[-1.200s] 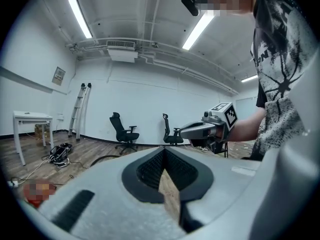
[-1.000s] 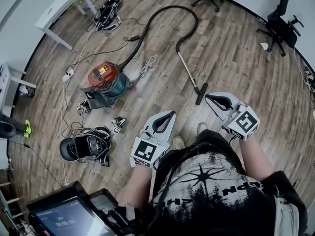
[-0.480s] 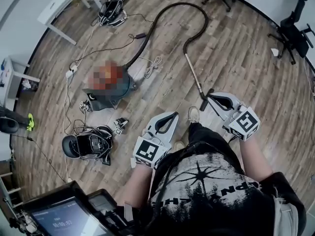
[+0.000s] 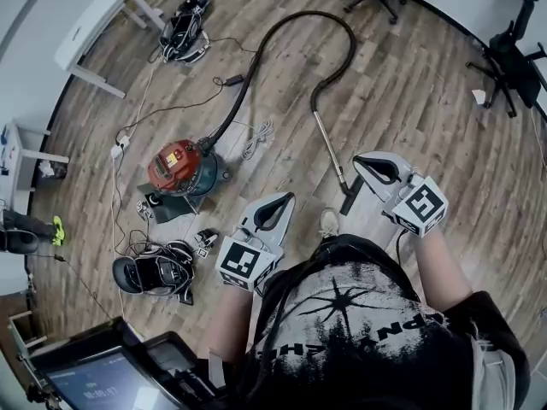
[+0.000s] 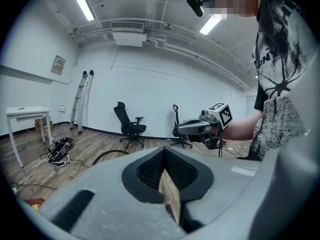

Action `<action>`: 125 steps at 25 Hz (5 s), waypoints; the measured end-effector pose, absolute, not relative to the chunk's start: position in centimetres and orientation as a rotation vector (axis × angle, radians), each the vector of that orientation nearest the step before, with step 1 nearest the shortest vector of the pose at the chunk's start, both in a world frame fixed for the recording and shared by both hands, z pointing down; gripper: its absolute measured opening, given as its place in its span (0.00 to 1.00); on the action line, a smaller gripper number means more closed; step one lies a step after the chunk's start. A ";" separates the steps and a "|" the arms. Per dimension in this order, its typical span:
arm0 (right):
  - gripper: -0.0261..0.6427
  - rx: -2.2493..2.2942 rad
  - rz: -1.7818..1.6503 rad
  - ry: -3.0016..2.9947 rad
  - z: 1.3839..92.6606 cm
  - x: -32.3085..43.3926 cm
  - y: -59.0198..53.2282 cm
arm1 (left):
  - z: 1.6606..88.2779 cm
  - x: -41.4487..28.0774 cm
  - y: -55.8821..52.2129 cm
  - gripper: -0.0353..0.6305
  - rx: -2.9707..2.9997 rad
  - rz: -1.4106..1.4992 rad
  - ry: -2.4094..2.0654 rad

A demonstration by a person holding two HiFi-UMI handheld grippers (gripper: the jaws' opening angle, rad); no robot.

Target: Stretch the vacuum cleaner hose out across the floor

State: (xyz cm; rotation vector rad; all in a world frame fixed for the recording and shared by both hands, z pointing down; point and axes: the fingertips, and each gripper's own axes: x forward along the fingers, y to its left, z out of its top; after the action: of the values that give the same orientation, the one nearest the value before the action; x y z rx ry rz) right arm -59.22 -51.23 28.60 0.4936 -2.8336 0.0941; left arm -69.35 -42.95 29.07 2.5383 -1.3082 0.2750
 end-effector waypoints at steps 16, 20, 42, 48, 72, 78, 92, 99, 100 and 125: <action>0.05 0.692 0.179 -2.752 32.0 -55.3 -60.9 | 30.2 -67.1 -56.8 0.05 2.656 0.269 -1.107; 0.05 0.812 0.166 -2.714 31.8 -56.9 -63.8 | 30.9 -68.4 -60.6 0.05 2.719 0.294 -0.961; 0.05 1.267 0.382 -2.683 31.1 -59.6 -65.7 | 33.2 -69.5 -67.1 0.05 2.889 0.406 -0.440; 0.06 1.131 0.411 -2.710 34.3 -57.6 -62.6 | 33.0 -65.8 -64.0 0.05 2.907 0.444 -0.492; 0.38 1.014 0.815 -2.118 81.4 -57.1 -73.4 | 58.9 -65.3 -79.7 0.05 2.779 0.355 -0.454; 0.38 0.890 0.822 -1.974 101.7 -56.0 -74.2 | 71.8 -64.8 -82.0 0.05 2.791 0.473 -0.494; 0.32 0.688 0.913 -1.754 126.5 -56.0 -71.7 | 84.6 -66.6 -77.5 0.05 2.745 0.646 -0.636; 0.31 0.732 0.898 -1.722 127.2 -56.5 -71.1 | 87.6 -68.9 -74.8 0.06 2.633 0.656 -0.726; 0.31 0.742 0.906 -1.721 127.2 -56.5 -71.1 | 87.9 -69.0 -74.7 0.06 2.620 0.645 -0.728; 0.30 0.811 0.817 -1.659 114.3 -47.7 -69.3 | 112.3 -57.8 -76.3 0.37 1.703 0.175 -0.540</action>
State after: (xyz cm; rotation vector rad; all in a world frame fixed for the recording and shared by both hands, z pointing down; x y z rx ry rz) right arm -47.70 -69.35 114.35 0.8105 -1.6589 0.8170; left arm -57.78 -76.27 112.30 1.7029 -0.5404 0.1748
